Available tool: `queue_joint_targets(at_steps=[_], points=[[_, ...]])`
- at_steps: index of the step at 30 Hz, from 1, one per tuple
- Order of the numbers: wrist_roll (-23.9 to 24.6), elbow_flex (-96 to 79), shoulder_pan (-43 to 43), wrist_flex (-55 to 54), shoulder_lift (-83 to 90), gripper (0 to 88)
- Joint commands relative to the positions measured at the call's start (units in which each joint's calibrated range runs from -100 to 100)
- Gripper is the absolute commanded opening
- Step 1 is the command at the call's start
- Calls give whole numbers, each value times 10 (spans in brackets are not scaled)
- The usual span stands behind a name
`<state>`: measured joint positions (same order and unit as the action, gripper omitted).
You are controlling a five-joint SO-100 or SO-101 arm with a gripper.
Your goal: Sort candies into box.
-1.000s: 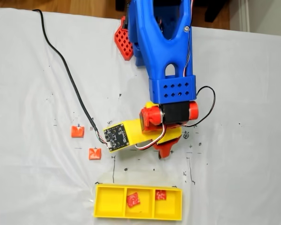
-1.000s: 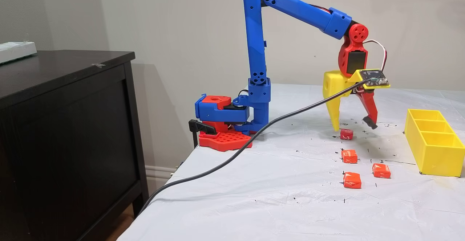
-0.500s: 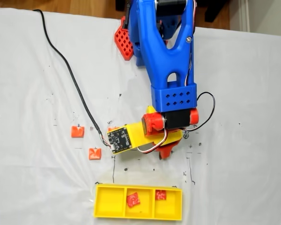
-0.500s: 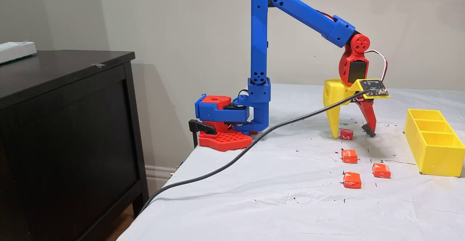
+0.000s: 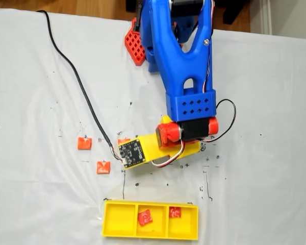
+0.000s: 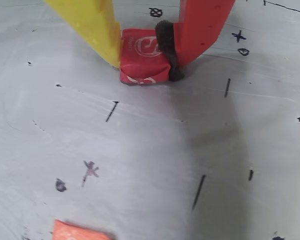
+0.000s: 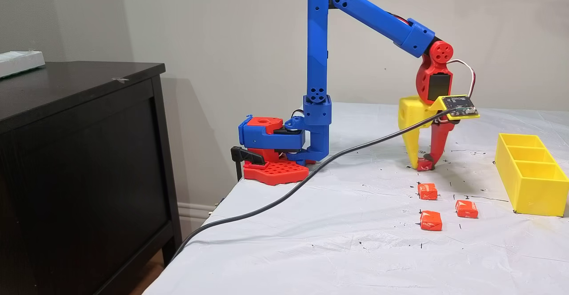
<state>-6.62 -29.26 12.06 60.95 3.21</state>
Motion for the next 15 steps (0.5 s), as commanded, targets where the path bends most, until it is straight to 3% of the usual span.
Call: queue_joint_targets(at_steps=[1, 7, 15], points=[[-7, 39, -26, 15, 116, 2], [-5, 146, -79, 20, 157, 2], [2, 288, -146, -5, 82, 2]])
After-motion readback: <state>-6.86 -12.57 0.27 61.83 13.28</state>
